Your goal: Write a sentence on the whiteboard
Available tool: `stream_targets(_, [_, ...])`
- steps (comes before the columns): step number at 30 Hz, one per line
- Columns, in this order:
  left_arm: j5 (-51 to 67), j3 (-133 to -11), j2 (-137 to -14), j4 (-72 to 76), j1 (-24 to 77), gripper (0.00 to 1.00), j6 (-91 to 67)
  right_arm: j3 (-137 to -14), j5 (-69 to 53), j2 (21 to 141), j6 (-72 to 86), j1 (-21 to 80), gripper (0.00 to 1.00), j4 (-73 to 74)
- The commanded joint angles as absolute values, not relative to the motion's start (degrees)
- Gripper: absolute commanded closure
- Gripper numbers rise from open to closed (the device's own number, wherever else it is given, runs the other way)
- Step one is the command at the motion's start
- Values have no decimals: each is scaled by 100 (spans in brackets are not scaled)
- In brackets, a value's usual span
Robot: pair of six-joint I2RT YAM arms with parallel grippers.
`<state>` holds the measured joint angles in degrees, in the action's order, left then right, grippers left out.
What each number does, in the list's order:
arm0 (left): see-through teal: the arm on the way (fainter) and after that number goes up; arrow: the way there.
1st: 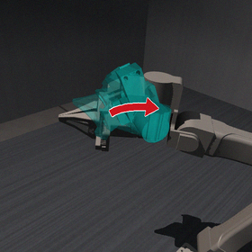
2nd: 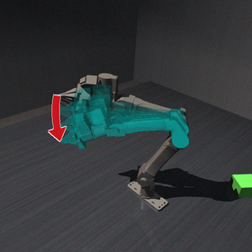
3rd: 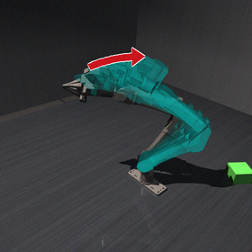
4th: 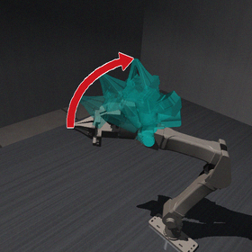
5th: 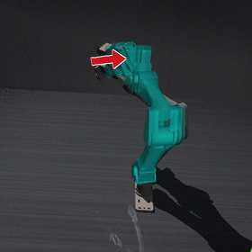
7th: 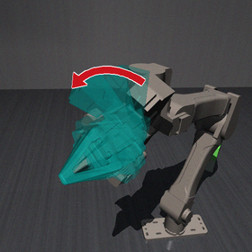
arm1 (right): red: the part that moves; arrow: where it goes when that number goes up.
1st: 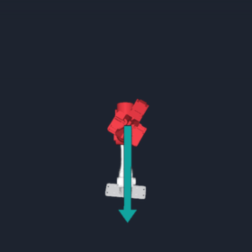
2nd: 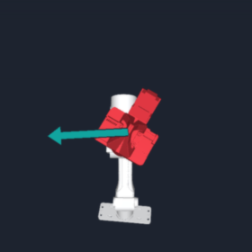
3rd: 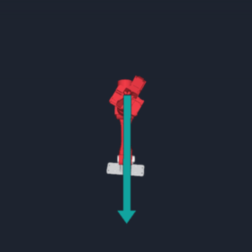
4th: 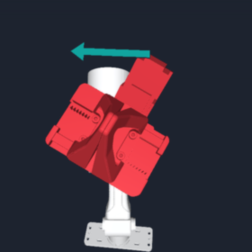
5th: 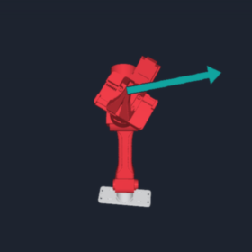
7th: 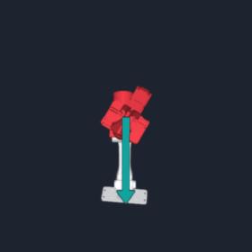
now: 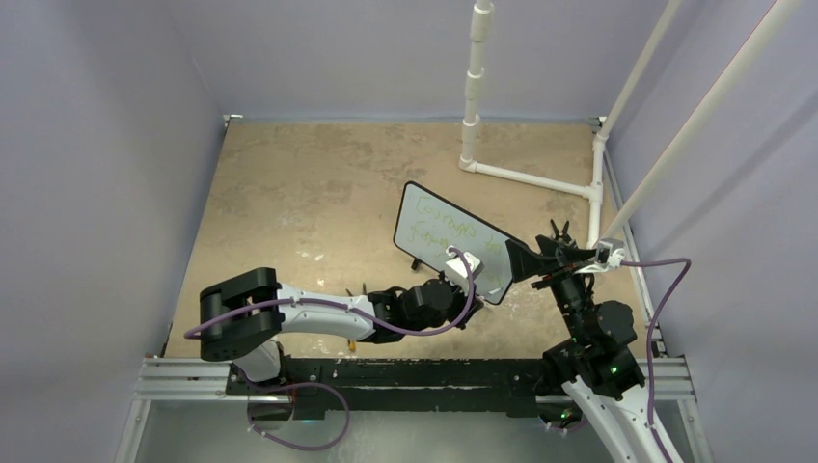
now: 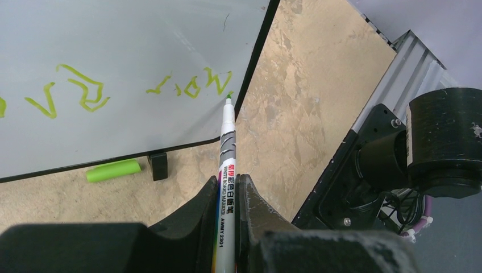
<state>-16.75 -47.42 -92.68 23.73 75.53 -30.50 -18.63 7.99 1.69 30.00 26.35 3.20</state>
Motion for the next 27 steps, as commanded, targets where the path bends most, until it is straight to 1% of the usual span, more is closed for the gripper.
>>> stream_targets(1, [-1864, -4945, -9272, 2399, 7555, 100, -3120, -1861, 844, 79, 3010, 2662, 4, 272])
stream_targets(7, [-1671, -4804, -9144, 2696, 7554, 100, -2991, -1871, 844, 92, 3006, 2662, 4, 272])
stream_targets(13, [-1144, -4376, -8557, 3311, 7527, 100, -2859, -1958, 853, 155, 3005, 2663, 4, 270])
stream_targets(21, [-754, -4254, -7693, 2492, 7067, 100, -2849, -2522, 721, 470, 2825, 2663, 2, 299])
stream_targets(27, [-454, -3861, -7026, 2678, 6477, 100, -2968, -3289, 568, 1102, 2643, 2658, 1, 572])
